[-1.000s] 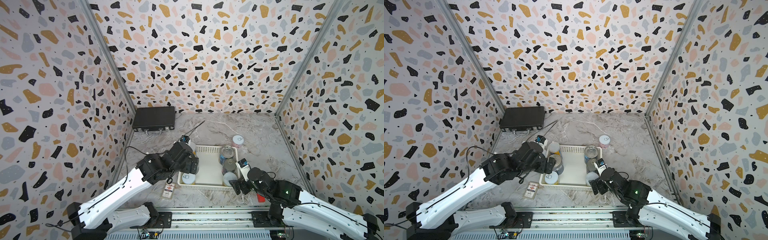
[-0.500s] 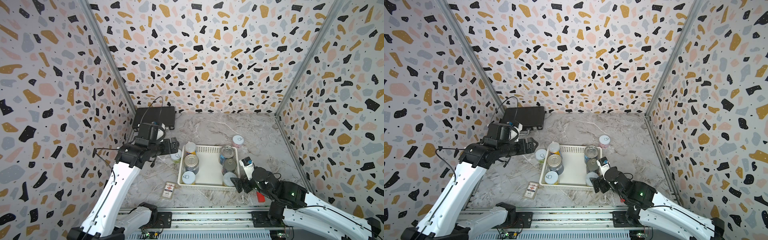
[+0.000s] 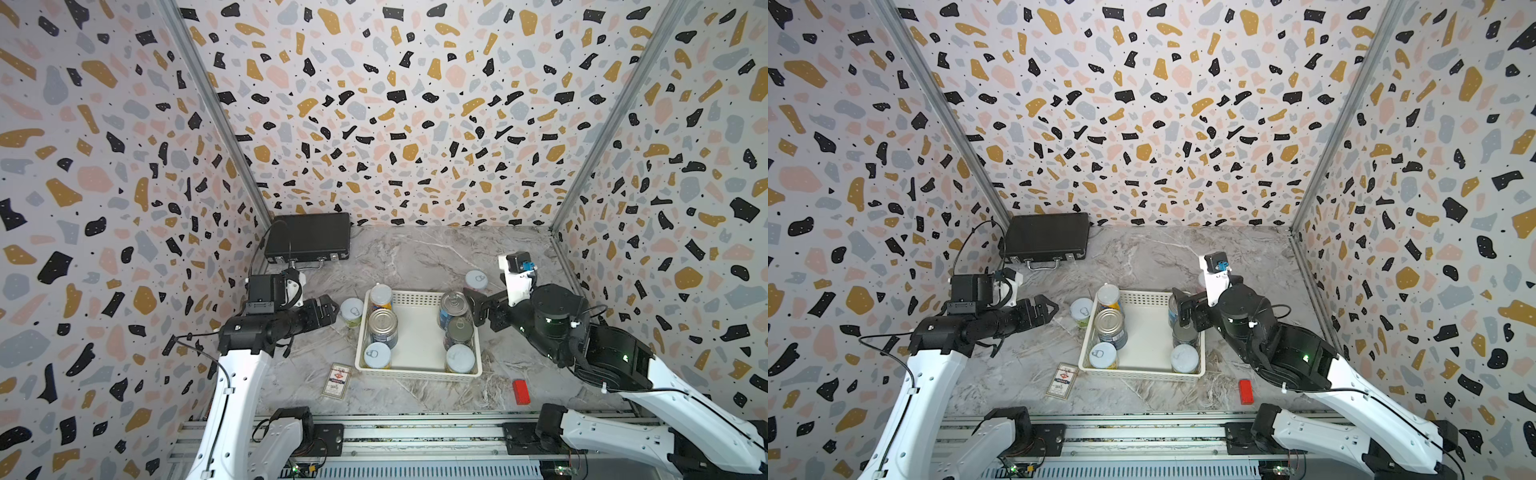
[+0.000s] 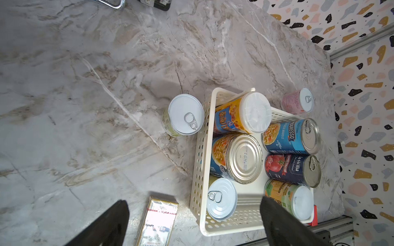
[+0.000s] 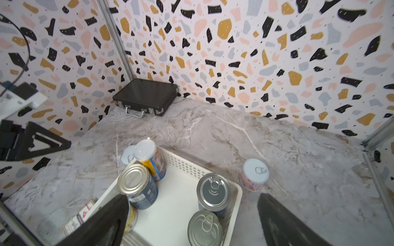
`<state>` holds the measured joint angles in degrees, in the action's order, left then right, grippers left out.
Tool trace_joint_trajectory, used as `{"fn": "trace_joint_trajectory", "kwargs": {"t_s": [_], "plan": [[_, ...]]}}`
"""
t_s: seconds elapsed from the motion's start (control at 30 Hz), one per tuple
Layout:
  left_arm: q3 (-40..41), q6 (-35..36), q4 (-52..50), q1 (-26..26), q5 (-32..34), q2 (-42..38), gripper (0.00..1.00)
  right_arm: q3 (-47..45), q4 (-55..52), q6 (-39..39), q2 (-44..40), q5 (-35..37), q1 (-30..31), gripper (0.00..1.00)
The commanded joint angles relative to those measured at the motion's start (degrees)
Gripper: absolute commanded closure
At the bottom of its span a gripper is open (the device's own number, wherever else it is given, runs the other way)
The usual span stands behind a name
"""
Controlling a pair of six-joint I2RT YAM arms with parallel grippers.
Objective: Put the canned food in the basket
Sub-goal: Pick up the canned food from the center of the board.
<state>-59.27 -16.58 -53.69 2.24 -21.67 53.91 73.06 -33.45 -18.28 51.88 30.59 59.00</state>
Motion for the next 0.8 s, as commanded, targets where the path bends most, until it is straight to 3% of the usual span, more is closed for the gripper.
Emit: {"fn": "trace_joint_trajectory", "kwargs": {"t_s": [0.0, 0.23, 0.57, 0.67, 0.77], "plan": [[0.72, 1.47, 1.72, 0.22, -2.15, 0.74, 0.0, 3.94, -0.58, 3.12, 1.43, 4.38, -0.86, 0.0], [1.26, 1.2, 2.3, 0.14, -1.88, -0.52, 0.0, 6.87, -1.48, -0.2, 6.5, -4.56, -11.66, 0.0], [1.37, 1.11, 2.3, -0.43, -1.82, -0.45, 0.0, 15.83, -4.99, -2.88, 23.54, -15.6, -29.62, 0.0], [1.35, 1.11, 2.34, -0.57, -1.88, -0.56, 0.0, 15.68, -5.5, -3.03, 26.81, -15.86, -34.37, 0.0], [1.34, 1.11, 2.33, -0.74, -1.88, -0.56, 0.0, 14.34, -5.48, -5.32, 29.53, -20.43, -40.79, 0.0]]}}
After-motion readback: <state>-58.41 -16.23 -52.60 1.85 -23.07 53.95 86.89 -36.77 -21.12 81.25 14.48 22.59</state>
